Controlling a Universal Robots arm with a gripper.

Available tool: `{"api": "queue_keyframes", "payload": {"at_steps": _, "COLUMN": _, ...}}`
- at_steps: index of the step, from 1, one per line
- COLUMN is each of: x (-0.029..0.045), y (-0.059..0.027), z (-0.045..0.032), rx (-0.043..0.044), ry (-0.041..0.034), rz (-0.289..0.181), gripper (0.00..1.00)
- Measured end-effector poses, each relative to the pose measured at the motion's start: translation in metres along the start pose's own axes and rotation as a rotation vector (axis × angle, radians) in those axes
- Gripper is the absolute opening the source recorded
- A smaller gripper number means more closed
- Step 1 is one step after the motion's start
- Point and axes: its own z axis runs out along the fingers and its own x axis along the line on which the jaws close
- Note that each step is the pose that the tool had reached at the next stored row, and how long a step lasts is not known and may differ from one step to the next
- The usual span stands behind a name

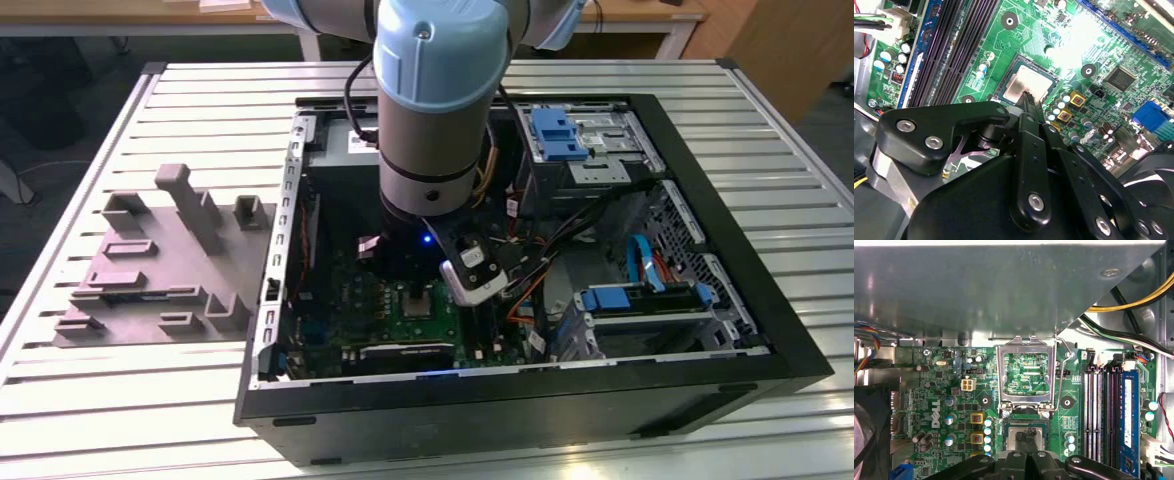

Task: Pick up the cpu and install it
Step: 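Close the cpu cover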

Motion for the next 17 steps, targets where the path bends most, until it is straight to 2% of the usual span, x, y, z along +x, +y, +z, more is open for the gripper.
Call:
{"api": "queue_keyframes", "payload": {"at_steps": 13, "x": 0.0000, "y": 0.0000, "z": -0.0007, "rx": 0.0004, "ry": 0.0006, "rz": 0.000, "gripper": 0.11}}
{"api": "queue_keyframes", "payload": {"at_steps": 17, "x": 0.0005, "y": 0.0005, "z": -0.0129, "rx": 0.0001, "ry": -0.0001, "rz": 0.000, "gripper": 0.11}}
